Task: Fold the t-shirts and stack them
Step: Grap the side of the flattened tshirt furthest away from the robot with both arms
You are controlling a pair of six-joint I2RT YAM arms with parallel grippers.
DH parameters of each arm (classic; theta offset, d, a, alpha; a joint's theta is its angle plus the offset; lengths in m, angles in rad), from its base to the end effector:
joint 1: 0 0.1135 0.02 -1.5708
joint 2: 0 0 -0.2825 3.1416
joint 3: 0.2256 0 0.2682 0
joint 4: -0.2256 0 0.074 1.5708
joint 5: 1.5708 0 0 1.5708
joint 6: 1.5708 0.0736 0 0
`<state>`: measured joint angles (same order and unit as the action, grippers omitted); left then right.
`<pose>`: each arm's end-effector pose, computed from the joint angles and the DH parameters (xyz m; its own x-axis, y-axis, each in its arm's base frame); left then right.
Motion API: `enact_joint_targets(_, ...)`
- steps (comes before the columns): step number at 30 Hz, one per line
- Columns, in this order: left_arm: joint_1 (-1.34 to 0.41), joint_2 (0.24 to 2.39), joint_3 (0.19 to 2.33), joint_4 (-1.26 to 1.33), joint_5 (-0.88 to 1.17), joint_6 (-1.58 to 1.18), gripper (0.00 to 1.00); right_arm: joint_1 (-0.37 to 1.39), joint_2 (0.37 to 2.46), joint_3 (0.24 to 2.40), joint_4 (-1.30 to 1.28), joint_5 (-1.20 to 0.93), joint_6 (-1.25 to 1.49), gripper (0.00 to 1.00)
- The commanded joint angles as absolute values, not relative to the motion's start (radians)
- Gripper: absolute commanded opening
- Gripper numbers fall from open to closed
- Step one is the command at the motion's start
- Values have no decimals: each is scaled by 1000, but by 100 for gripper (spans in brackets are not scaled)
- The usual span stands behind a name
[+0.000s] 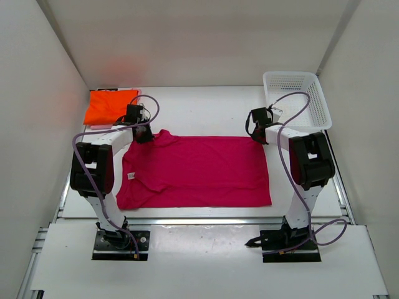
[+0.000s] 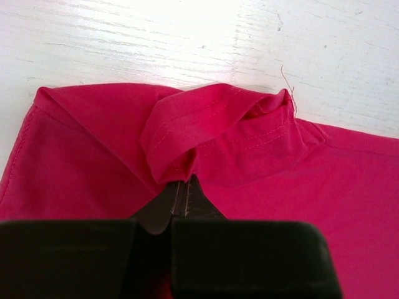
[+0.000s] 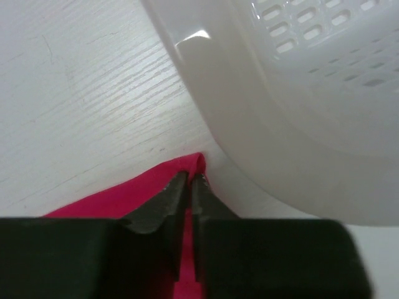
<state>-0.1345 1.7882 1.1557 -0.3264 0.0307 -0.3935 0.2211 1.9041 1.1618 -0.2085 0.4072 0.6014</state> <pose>0.4080 -0.0575 0.1624 -0.8073 -0.2775 -0.5209 -0.1711 0.9547 -0.2435 0.4239 0.0654 0.1327 -0.6416 0.3883 -0.6615 0.4684 0.8813 0.0630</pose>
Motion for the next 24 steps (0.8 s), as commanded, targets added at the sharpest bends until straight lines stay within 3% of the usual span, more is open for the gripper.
enact_joint_targets(1,-135,1763,1150,-307,46,-399,0,222,1891,1186,-155,434,592,0)
enact_joint_targets(9,-132,1735,1167,-345,19,-400,0,242,1830,1149,-114,446,555,0)
enact_joint_targets(24,-75,1459,1074,-399,71,-429,0,267,1606,999,-83,391,460,0)
